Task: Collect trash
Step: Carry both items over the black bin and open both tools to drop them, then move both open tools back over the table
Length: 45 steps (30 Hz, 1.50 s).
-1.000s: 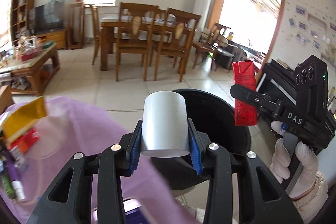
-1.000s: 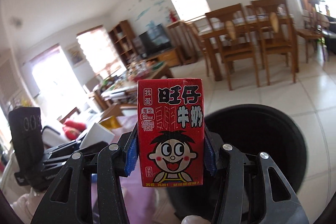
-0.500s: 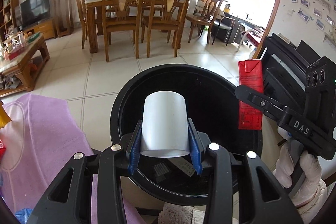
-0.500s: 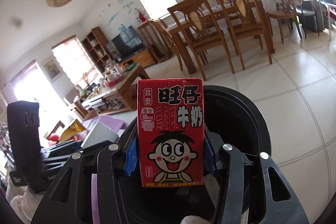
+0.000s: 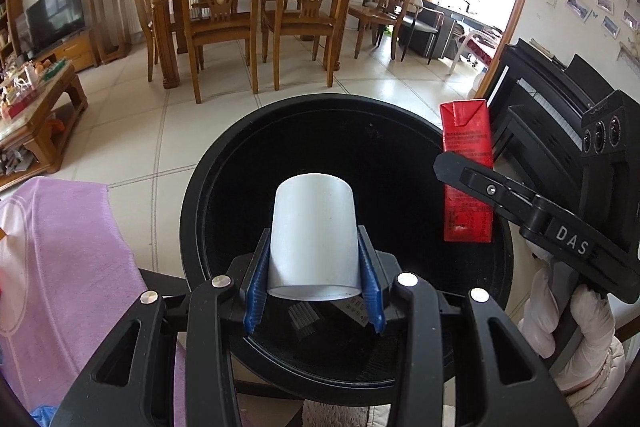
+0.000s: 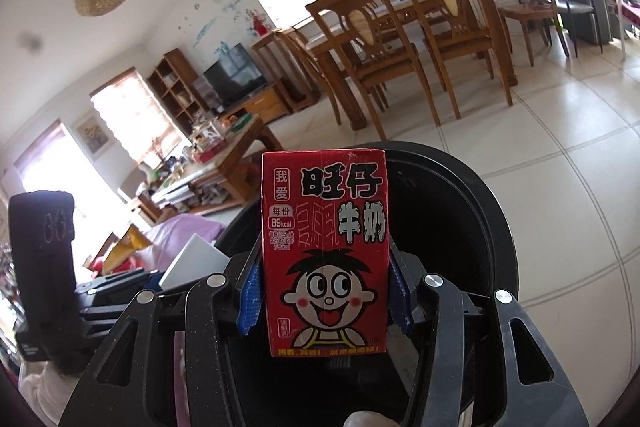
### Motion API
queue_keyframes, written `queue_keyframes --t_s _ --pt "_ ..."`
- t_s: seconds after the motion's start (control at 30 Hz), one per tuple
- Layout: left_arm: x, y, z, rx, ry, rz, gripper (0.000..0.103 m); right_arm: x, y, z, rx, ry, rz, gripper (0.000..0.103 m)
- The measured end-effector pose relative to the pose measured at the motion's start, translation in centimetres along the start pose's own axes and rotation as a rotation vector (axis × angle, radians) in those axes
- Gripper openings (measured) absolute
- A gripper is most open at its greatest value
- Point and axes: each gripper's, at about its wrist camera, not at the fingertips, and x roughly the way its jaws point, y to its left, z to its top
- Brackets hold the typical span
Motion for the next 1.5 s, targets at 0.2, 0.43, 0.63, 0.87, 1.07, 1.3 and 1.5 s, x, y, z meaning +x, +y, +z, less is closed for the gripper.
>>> queue_keyframes --t_s 0.2,0.43,0.63,0.87,1.07,1.3,1.5 --pt "-0.7 -0.3 0.3 0.01 -0.023 0.01 0.066 -0.1 0.3 -0.1 0.01 0.01 0.008 0.069" --pt "-2.5 -0.9 0.1 0.045 -0.081 0.044 0.078 -0.9 0.8 -0.3 0.012 -0.019 0.014 0.073" --pt "-5.4 -1.0 -0.7 0.058 -0.15 0.07 0.083 -1.8 2.2 -0.2 -0.002 -0.047 0.013 0.073" --pt "-9.6 1.7 -2.6 0.021 -0.214 0.089 0.083 -0.9 6.9 0.1 -0.071 -0.026 0.037 0.076" --pt "-13.9 8.1 -5.1 -0.077 -0.263 0.15 0.083 1.5 14.7 0.1 -0.193 0.013 0.098 0.08" --pt "-18.9 20.1 -8.9 -0.269 -0.288 0.281 0.083 7.7 24.8 -0.1 -0.285 0.156 0.206 0.08" --pt "-20.4 30.8 -10.2 -0.401 -0.231 0.386 0.083 15.2 33.5 -1.9 -0.374 0.298 0.232 0.08"
